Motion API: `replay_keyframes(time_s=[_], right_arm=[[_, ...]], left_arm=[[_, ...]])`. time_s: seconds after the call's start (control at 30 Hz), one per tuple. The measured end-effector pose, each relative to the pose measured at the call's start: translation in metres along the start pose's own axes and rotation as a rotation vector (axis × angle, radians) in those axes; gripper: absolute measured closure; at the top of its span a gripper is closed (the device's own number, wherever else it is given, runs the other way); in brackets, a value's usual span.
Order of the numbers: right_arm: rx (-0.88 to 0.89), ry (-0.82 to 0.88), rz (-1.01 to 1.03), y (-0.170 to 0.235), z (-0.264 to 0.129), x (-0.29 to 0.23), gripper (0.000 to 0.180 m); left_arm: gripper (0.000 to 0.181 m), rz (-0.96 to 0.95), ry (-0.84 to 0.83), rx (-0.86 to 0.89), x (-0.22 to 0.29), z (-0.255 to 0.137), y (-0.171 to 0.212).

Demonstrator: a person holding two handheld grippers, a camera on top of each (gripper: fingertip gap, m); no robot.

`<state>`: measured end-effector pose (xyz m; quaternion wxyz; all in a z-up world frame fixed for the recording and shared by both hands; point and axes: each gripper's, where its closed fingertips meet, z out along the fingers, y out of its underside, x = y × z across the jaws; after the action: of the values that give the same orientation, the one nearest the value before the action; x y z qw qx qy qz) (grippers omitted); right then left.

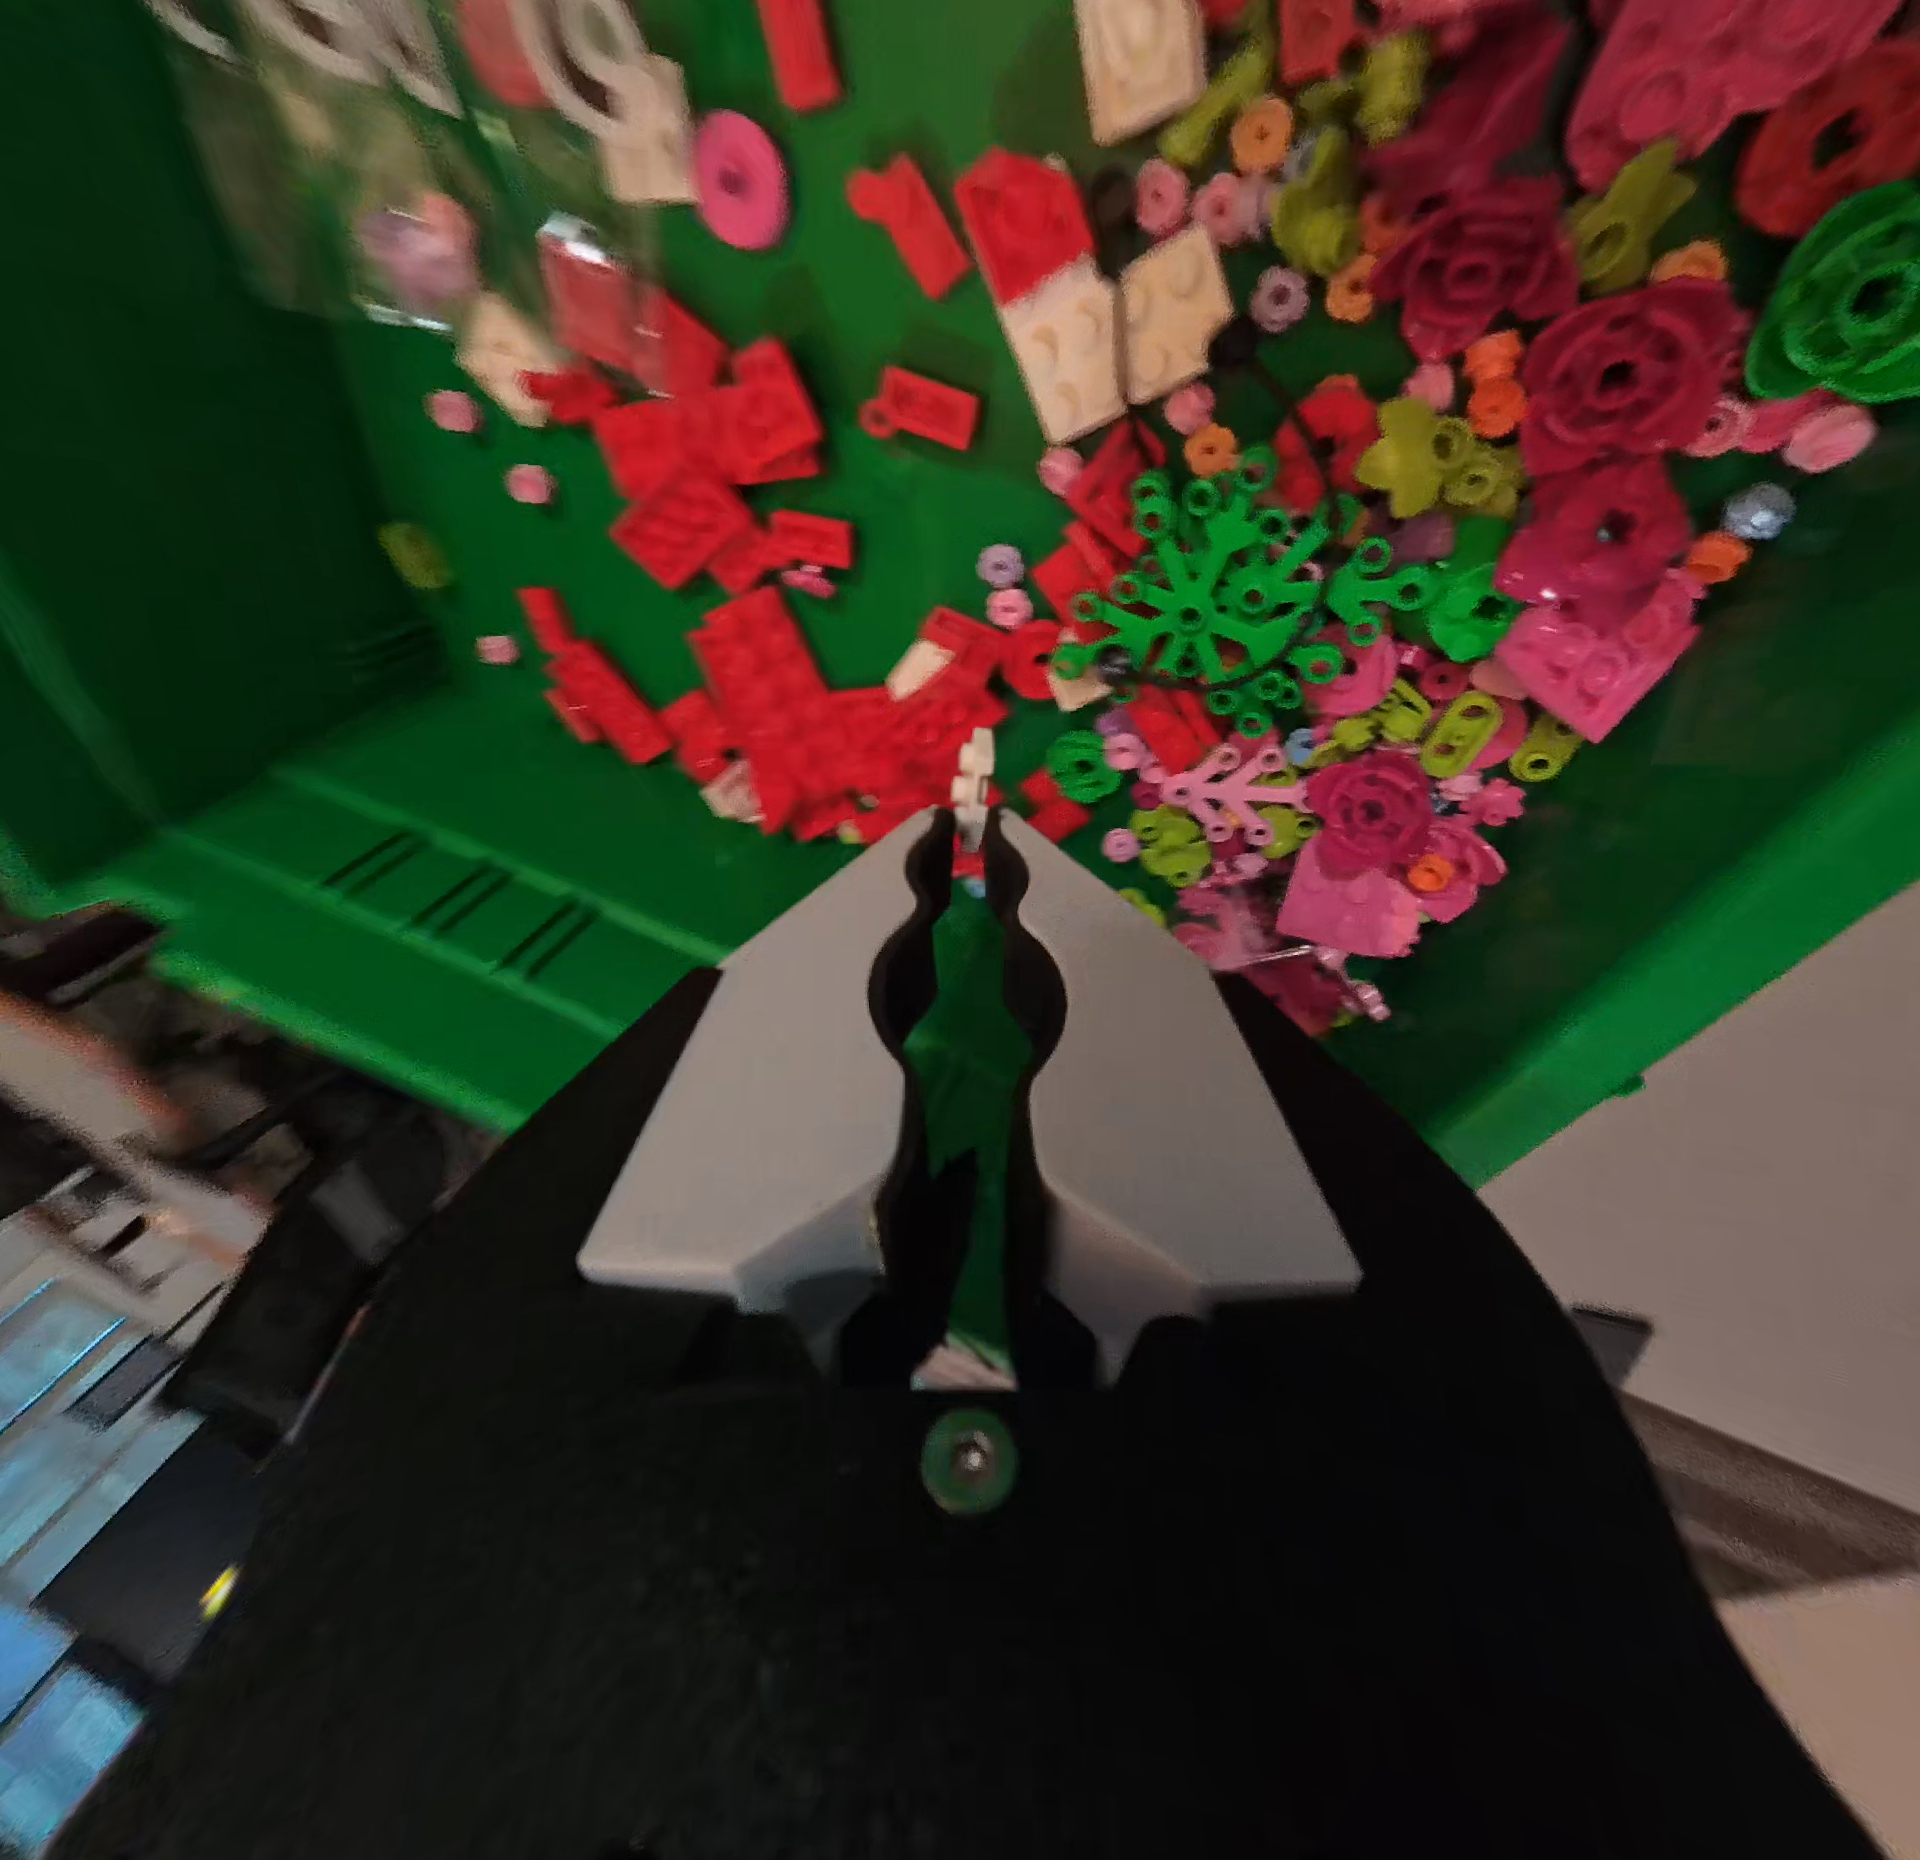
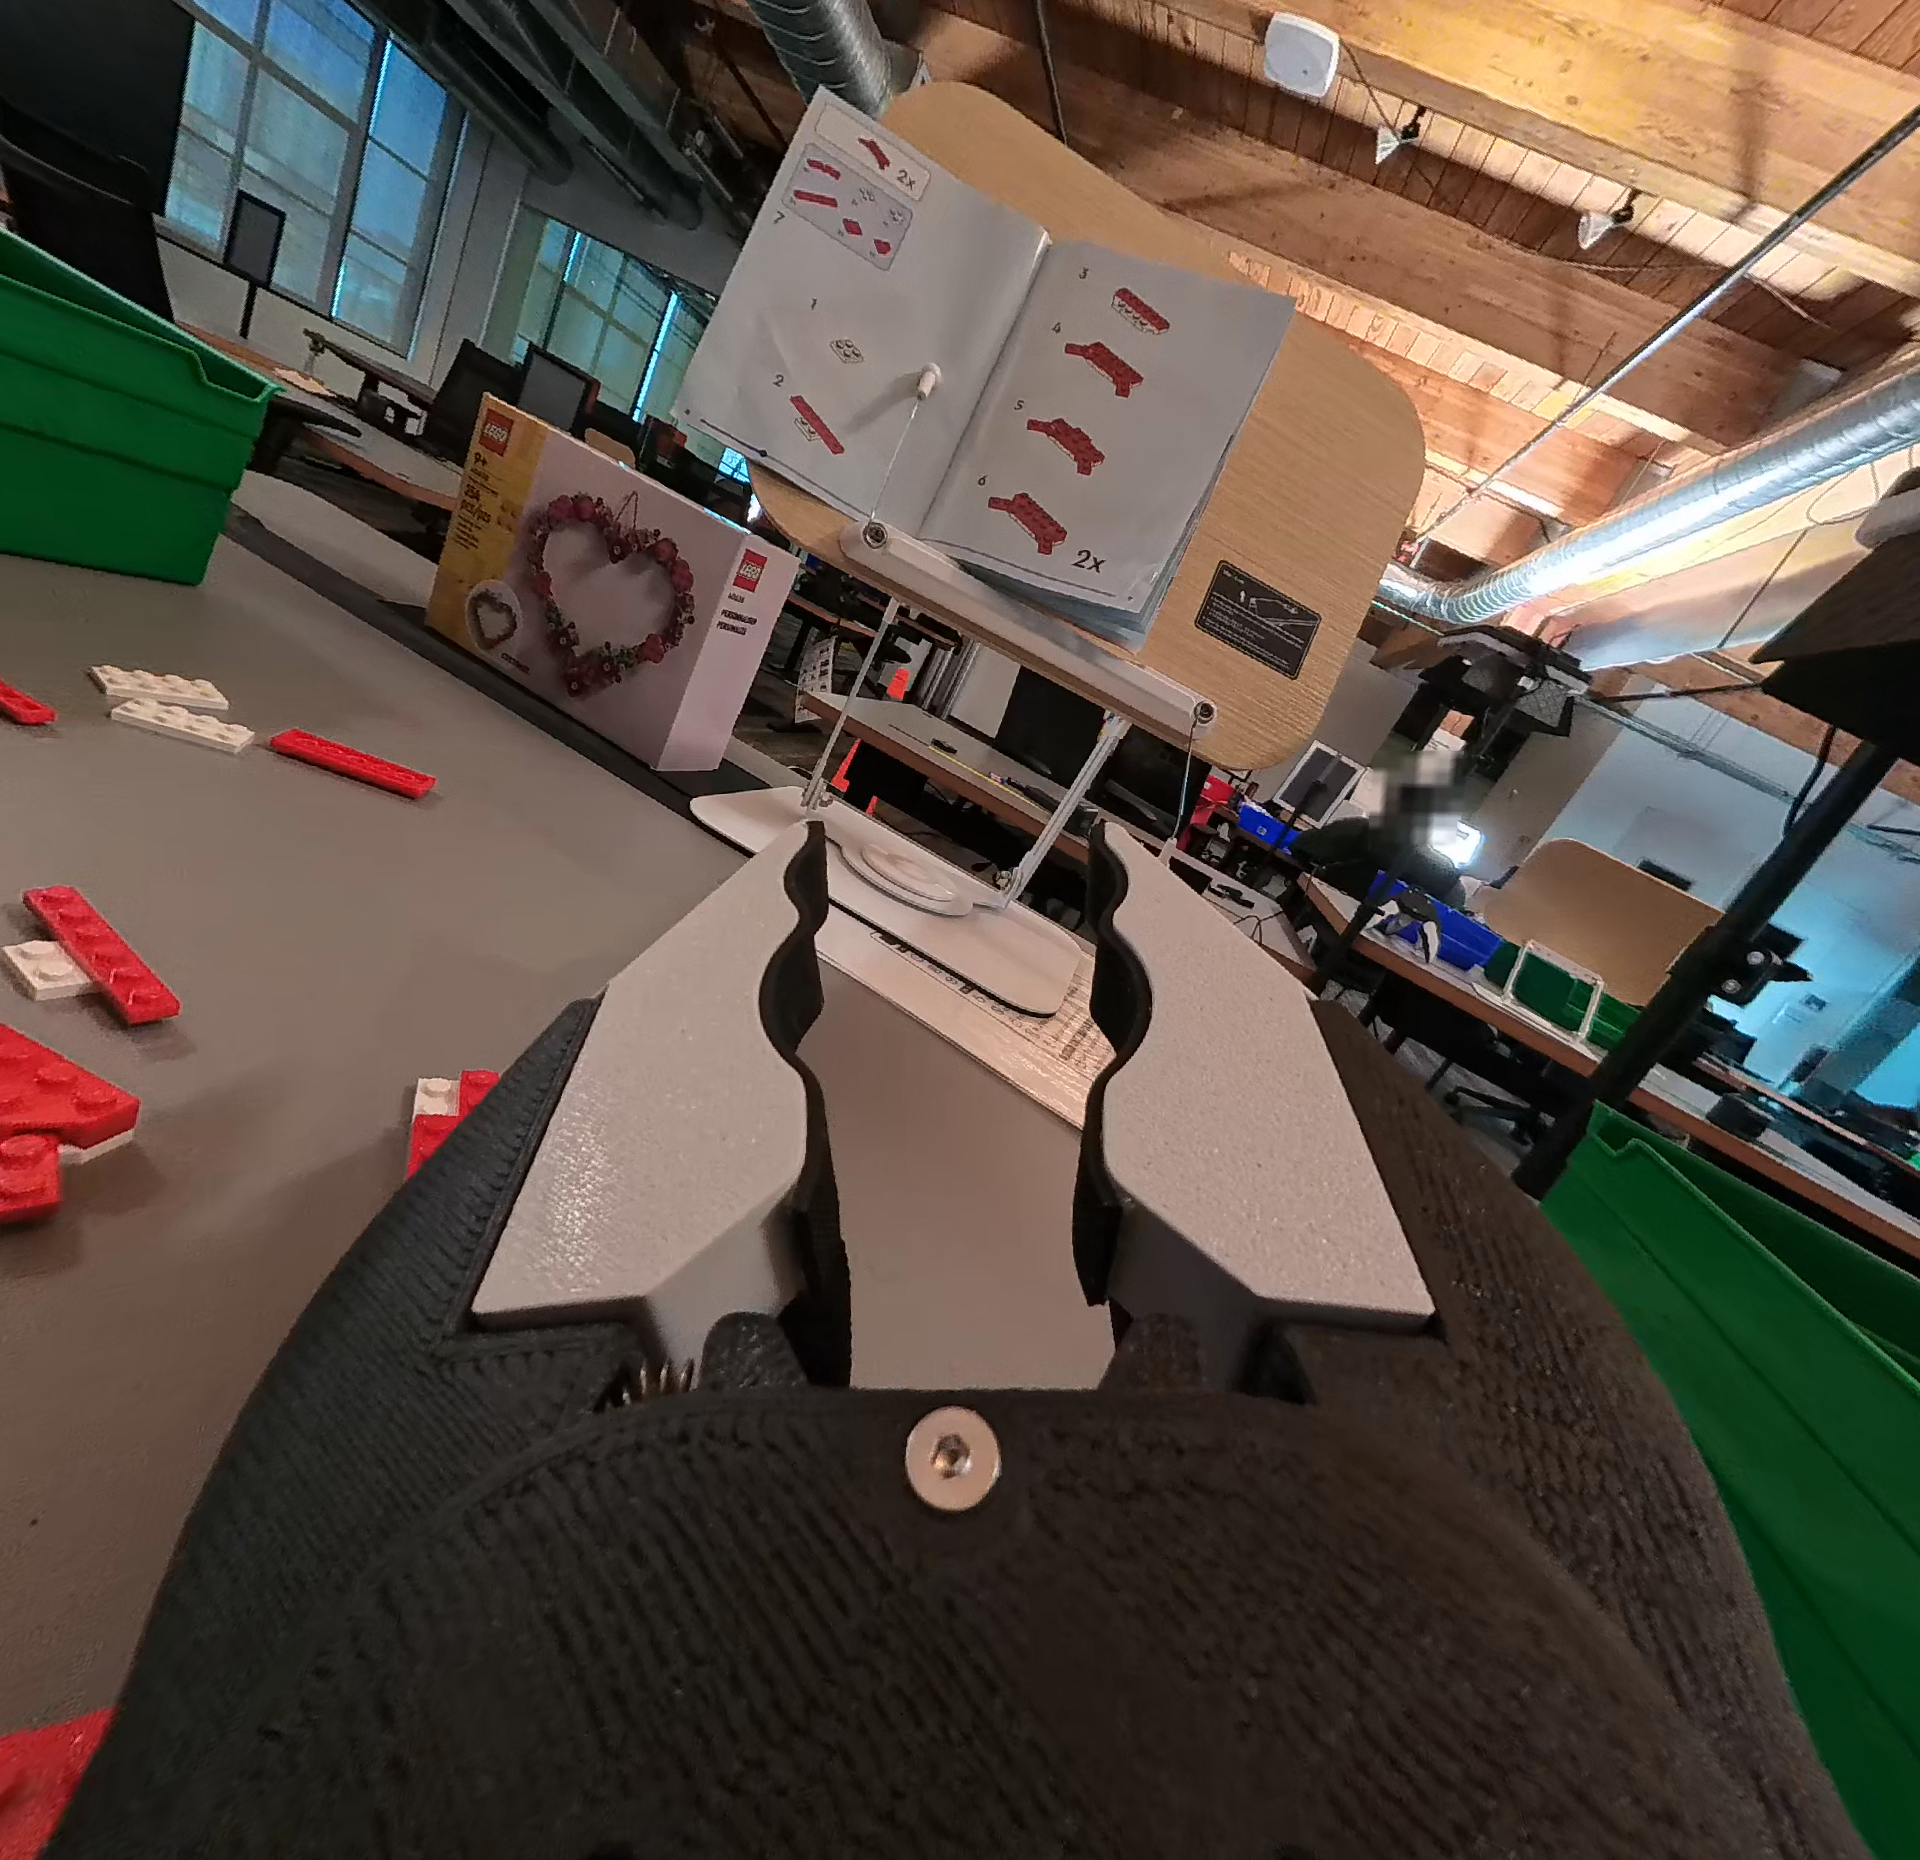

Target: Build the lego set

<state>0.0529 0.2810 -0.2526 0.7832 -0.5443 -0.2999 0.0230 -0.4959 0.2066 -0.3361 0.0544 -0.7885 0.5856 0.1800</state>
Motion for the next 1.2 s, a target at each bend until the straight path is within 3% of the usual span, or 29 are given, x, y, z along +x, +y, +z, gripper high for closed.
replay_keyframes(time_s=[0.03,0.13,0.3,0.4,0.5,0.63,0.9,1.2], right_arm=[[0.0,0.0,0.001,0.0,0.0,0.0,0.131],[0.002,0.0,0.001,0.0,0.0,0.0,0.131],[0.0,-0.004,-0.004,0.0,0.0,-0.001,0.131],[-0.002,-0.008,-0.007,0.0,0.0,-0.002,0.132],[0.001,-0.009,-0.003,0.0,0.0,-0.002,0.132],[0.004,-0.003,0.009,-0.001,-0.001,0.0,0.132],[0.008,-0.003,0.017,-0.001,-0.001,0.001,0.132],[0.008,-0.015,0.012,-0.001,-0.001,-0.002,0.132]], left_arm=[[0.176,-0.008,-0.071,-0.005,-0.01,-0.011,-0.003],[0.177,0.015,-0.272,-0.012,-0.026,-0.056,-0.027],[0.177,0.065,-0.422,0.214,0.007,-0.127,-0.124],[0.177,0.102,-0.399,0.378,0.046,-0.139,-0.185],[0.177,0.159,-0.341,0.466,0.083,-0.125,-0.23],[0.177,0.102,-0.121,0.61,0.129,-0.103,-0.276],[0.176,0.106,-0.254,0.556,0.118,-0.066,-0.296],[0.175,0.065,-0.23,0.468,0.123,-0.05,-0.295]])
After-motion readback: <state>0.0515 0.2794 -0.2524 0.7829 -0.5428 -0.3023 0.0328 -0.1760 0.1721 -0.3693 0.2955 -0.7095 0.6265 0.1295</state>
